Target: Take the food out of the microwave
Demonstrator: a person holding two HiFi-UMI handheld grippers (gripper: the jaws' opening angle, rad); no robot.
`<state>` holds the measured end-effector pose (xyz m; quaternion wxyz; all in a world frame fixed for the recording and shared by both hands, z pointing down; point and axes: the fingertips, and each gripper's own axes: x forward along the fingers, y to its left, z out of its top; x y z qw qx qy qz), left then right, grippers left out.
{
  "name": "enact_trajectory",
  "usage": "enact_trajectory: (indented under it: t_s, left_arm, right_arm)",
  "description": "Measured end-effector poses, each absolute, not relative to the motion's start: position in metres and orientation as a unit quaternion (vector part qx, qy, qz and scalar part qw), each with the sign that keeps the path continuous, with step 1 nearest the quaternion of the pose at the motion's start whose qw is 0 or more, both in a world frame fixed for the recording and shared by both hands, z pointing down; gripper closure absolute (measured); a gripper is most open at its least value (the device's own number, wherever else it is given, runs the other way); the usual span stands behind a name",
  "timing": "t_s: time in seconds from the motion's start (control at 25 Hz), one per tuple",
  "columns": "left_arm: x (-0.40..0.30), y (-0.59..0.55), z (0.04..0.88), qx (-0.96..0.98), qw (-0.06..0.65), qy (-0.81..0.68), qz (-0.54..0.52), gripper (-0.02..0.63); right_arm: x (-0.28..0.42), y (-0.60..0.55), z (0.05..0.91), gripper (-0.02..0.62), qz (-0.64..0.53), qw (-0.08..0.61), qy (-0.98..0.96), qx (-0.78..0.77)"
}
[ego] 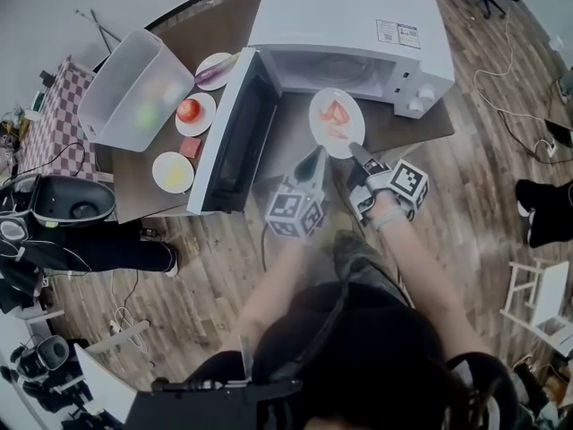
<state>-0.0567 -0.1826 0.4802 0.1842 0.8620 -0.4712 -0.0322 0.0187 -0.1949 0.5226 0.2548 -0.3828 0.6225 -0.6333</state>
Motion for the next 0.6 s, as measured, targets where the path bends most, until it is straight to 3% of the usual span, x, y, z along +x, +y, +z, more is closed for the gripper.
enact_trajectory:
  t_s: [0.6]
  left_arm:
    - [-0.067, -0.127, 0.474, 0.865, 0.186, -0.465, -0.028, 0.604]
  right_arm:
    - [0.015, -0.133, 0.516, 0.569, -0.632, 0.256, 0.619, -0.389]
